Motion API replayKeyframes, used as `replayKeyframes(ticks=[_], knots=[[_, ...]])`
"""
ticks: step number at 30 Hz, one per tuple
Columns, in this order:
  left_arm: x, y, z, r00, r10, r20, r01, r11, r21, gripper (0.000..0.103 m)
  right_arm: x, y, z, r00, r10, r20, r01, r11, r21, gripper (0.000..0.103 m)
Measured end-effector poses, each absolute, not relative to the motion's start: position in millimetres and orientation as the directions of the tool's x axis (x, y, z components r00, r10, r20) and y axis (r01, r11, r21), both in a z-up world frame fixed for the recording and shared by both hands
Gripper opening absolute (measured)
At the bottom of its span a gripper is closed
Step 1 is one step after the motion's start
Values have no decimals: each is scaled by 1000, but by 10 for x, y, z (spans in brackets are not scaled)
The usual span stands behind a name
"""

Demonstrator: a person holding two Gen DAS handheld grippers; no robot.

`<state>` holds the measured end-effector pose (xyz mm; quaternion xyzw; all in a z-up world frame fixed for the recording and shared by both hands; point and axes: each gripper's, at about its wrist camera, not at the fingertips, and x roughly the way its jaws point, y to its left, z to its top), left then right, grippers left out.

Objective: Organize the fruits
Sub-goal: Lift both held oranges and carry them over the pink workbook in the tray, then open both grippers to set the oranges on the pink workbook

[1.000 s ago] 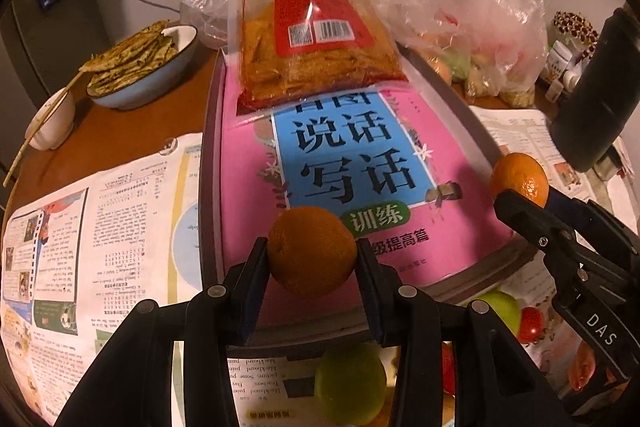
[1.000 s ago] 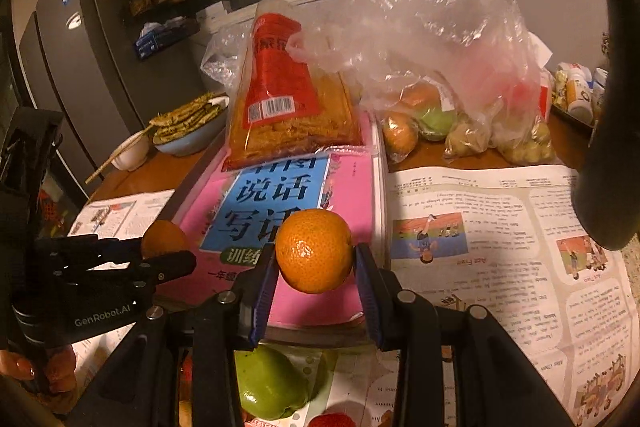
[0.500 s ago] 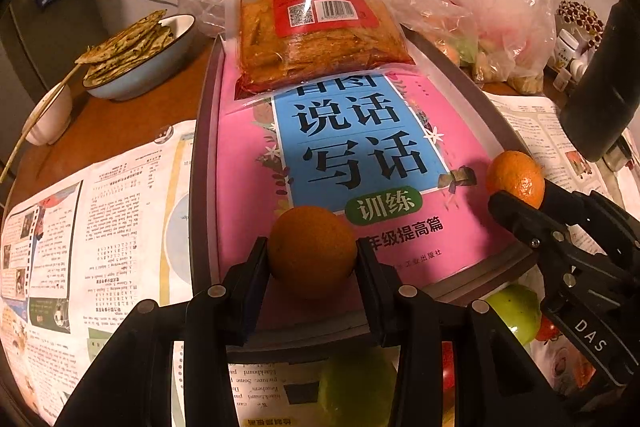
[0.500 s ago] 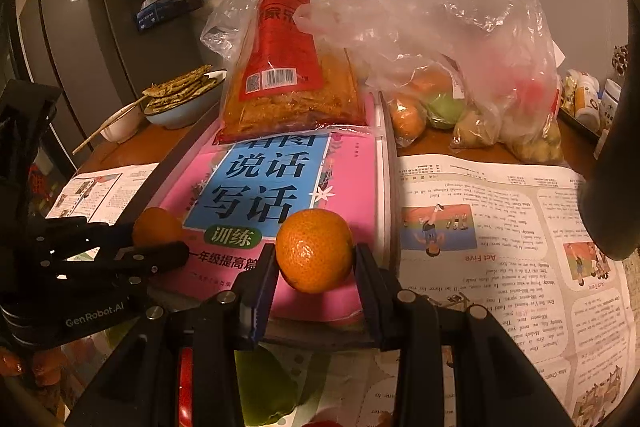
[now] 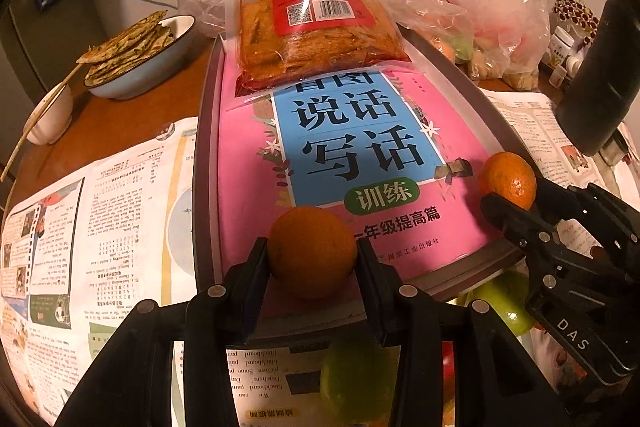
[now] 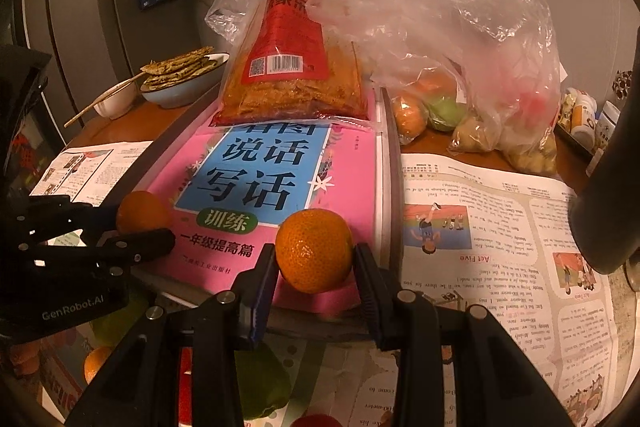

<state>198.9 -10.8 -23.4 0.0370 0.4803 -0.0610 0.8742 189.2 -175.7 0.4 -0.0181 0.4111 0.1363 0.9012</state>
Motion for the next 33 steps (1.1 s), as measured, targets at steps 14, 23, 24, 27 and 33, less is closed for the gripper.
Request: replayKeyframes(ticks=[14,23,24,27,33], knots=[[1934,-91,-228,542,-67,-838,123,992,0,44,1750,-1846,61,633,267,-727,-255,958,130,39],[1928,-61,-201,540,-76,-838,124,992,-10,45,1726,-1872,93,632,262,-729,-234,962,143,40],[1922,-59,-195,542,-75,-837,123,992,-9,45,1721,-1880,100,631,265,-729,-235,961,147,40],[1900,-47,-181,542,-66,-838,113,994,-5,47,1693,-1910,115,633,273,-725,-232,960,158,42],[1845,-14,-139,545,-60,-836,99,995,-7,50,1631,-1907,143,637,280,-718,-240,957,160,50]])
